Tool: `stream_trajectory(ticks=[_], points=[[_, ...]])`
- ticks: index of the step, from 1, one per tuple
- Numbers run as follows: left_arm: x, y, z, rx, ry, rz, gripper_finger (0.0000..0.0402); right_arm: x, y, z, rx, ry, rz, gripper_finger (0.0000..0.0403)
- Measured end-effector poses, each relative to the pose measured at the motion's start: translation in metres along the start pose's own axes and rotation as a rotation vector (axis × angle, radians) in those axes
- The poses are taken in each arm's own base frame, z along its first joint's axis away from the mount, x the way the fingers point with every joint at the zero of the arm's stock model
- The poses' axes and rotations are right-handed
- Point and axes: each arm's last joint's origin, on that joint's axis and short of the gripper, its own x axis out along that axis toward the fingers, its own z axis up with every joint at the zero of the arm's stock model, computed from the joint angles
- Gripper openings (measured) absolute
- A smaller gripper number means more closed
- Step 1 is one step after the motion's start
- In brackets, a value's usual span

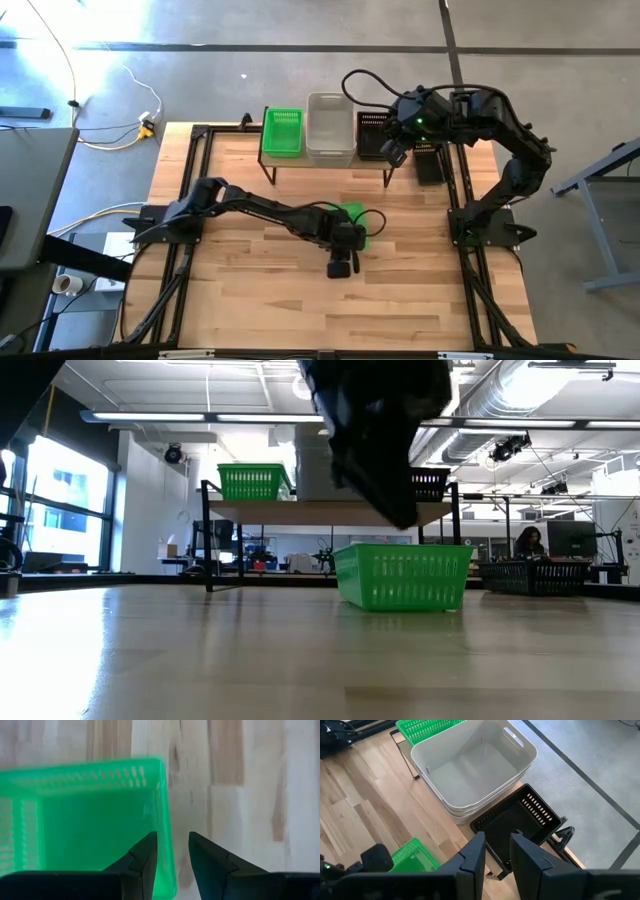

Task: Stack baskets on shelf by color
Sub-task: Stack the green bin on the green bin on the shelf

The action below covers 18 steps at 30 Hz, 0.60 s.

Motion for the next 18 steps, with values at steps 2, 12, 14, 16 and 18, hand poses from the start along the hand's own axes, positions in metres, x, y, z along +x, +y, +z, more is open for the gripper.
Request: stream_trajectory(ticks=[2, 12, 14, 16, 18], points=[[0.005, 0.0, -0.003, 0.002, 0.023, 0.004, 0.0101, 0.0, 0.0, 0.0, 0.0, 0.0, 0.0, 0.0076], [0.036, -0.001, -0.01, 0.003, 0.078, 0.01, 0.0101, 0.0, 0.0, 0.0, 0.0, 0.001, 0.0, 0.0076], [0.039, -0.001, -0.014, 0.006, 0.108, 0.007, 0.0096, 0.0, 0.0, 0.0, 0.0, 0.0, -0.001, 0.0076], [0.044, -0.002, -0.014, 0.005, 0.107, -0.024, 0.0086, 0.0, 0.0, 0.0, 0.0, 0.0, -0.001, 0.0076], [0.044, -0.004, -0.016, 0.006, 0.126, -0.06, 0.0068, 0.0, 0.0, 0.0, 0.0, 0.0, 0.0, 0.0076]])
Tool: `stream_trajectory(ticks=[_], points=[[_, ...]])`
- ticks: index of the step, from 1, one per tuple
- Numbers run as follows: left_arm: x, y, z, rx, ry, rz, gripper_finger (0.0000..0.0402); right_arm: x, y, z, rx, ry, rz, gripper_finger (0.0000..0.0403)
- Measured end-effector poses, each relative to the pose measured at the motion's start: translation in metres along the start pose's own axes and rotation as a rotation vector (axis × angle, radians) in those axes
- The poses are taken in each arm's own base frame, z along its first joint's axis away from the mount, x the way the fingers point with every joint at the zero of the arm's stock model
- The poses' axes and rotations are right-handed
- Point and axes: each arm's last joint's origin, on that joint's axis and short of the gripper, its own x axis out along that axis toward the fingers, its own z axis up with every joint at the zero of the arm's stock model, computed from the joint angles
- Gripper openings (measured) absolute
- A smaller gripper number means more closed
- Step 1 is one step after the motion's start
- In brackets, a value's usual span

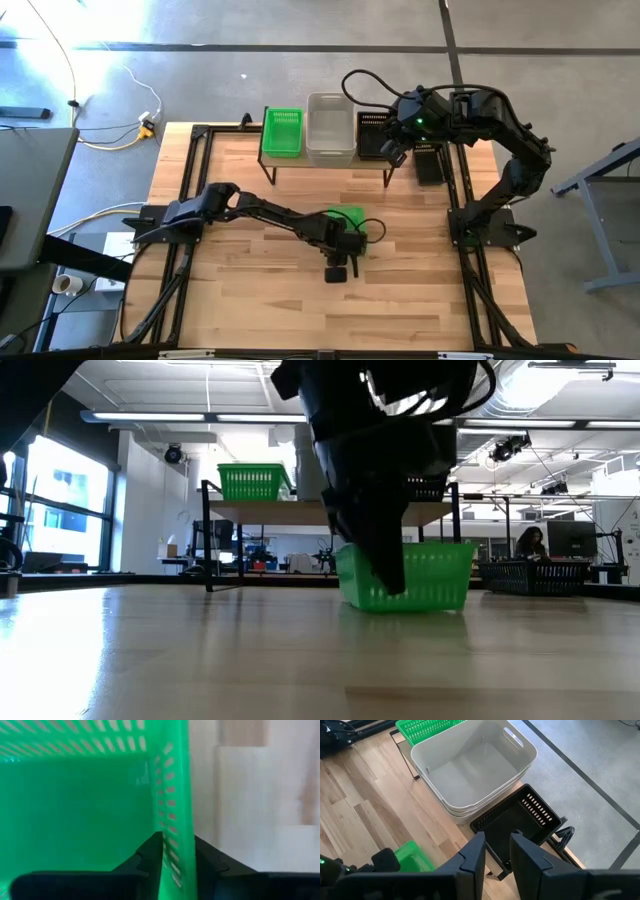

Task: Stack baskets on shelf by color
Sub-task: Stack the green bin on the green bin on the shelf

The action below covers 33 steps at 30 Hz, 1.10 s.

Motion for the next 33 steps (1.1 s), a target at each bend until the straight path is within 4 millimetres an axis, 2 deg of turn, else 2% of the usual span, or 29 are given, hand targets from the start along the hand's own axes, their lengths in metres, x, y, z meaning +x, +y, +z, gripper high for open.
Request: stream_trajectory(ticks=[5, 11, 17, 27, 33], points=[[-0.003, -0.007, 0.0, 0.028, -0.004, -0.021, 0.0009, 0.0, 0.0, 0.0, 0.0, 0.0, 0.0, 0.0076], [-0.014, -0.014, -0.002, 0.046, 0.0, -0.034, 0.0003, 0.0, 0.0, 0.0, 0.0, 0.0, 0.001, 0.0076], [-0.041, -0.017, -0.006, 0.063, 0.015, -0.039, 0.0001, 0.0, 0.0, 0.0, -0.007, 0.001, 0.002, 0.0076], [-0.128, -0.016, -0.012, 0.085, -0.086, -0.02, 0.0, 0.0, 0.0, 0.0, -0.005, 0.001, 0.002, 0.0076], [-0.182, -0.011, -0.028, 0.095, -0.115, -0.006, 0.0, 0.0, 0.0, 0.0, 0.002, 0.0, 0.001, 0.0076]])
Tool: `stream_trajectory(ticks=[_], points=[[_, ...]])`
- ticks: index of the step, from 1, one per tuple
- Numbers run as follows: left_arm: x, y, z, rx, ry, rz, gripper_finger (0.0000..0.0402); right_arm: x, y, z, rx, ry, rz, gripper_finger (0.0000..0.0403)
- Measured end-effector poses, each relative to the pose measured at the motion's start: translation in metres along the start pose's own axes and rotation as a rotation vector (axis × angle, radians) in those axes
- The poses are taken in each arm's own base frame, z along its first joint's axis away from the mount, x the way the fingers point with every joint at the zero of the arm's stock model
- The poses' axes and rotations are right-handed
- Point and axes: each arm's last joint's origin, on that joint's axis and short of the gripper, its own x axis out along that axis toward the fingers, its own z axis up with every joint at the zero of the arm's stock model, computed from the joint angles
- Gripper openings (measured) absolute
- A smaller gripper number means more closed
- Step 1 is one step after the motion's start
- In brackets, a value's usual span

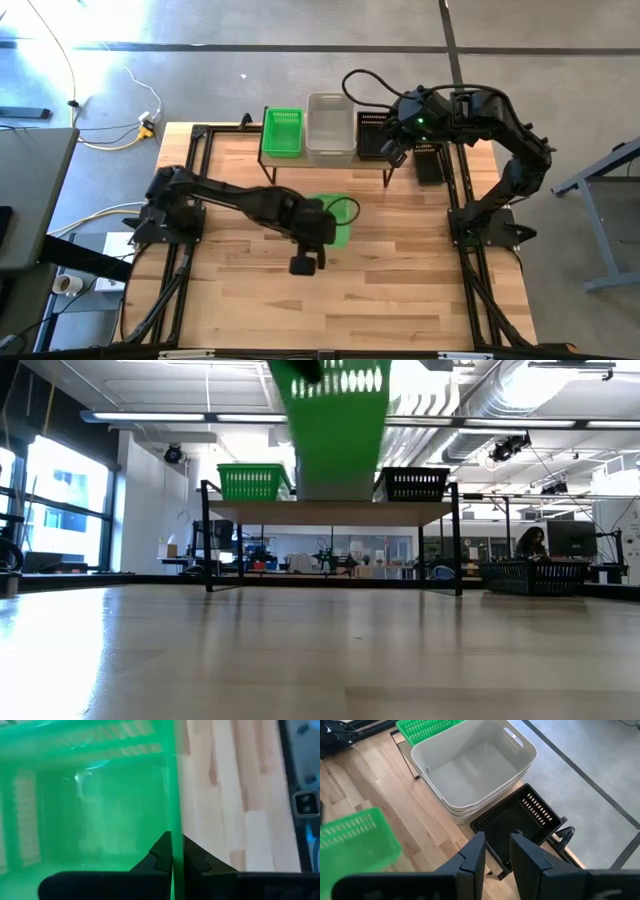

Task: Stack baskets on shelf by color
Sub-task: Stack the green bin on the green bin on the shelf

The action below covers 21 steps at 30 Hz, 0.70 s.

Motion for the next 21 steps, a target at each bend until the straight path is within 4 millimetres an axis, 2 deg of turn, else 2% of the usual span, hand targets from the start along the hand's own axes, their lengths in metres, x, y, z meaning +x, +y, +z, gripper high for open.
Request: stream_trajectory(ticks=[9, 13, 21], points=[[-0.077, 0.009, -0.021, 0.007, -0.109, 0.094, 0.0, 0.0, 0.0, 0.0, 0.046, 0.001, 0.0, 0.0076], [-0.103, 0.015, -0.033, 0.014, -0.134, 0.174, 0.0, 0.0, 0.0, 0.0, 0.054, 0.0, 0.001, 0.0076], [-0.138, 0.034, -0.053, 0.007, -0.153, 0.297, 0.0, 0.0, 0.0, 0.0, 0.081, 0.001, 0.001, 0.0076]])
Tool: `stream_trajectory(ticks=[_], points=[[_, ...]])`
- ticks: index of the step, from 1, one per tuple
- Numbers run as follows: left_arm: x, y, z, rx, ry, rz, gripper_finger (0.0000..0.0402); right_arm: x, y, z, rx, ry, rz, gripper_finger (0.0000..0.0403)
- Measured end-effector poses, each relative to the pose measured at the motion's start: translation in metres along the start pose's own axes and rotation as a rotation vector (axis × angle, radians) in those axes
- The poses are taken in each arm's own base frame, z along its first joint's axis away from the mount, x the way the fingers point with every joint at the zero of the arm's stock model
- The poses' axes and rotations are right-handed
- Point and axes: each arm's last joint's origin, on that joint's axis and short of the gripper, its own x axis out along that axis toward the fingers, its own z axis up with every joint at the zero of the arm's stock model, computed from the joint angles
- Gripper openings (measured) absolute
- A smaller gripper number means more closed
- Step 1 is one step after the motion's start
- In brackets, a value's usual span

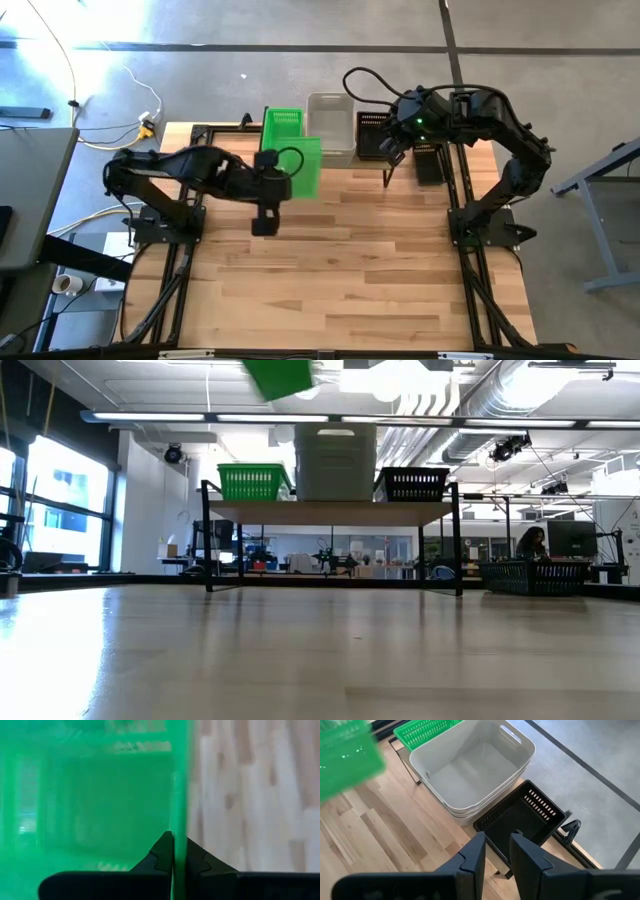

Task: Stack baskets on shelf by color
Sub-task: Stack the green bin on the green bin on the shelf

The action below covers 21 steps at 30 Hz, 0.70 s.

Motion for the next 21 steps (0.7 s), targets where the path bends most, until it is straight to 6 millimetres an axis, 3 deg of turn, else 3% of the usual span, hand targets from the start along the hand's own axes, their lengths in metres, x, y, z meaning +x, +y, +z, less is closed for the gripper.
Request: stream_trajectory(ticks=[11, 21], points=[[-0.014, 0.045, -0.015, 0.032, 0.047, 0.189, 0.0, 0.0, 0.0, 0.0, 0.019, 0.0, 0.0, 0.0076], [0.001, 0.097, -0.025, 0.077, 0.16, 0.234, 0.0, 0.0, 0.0, 0.0, 0.026, 0.0, 0.001, 0.0076]])
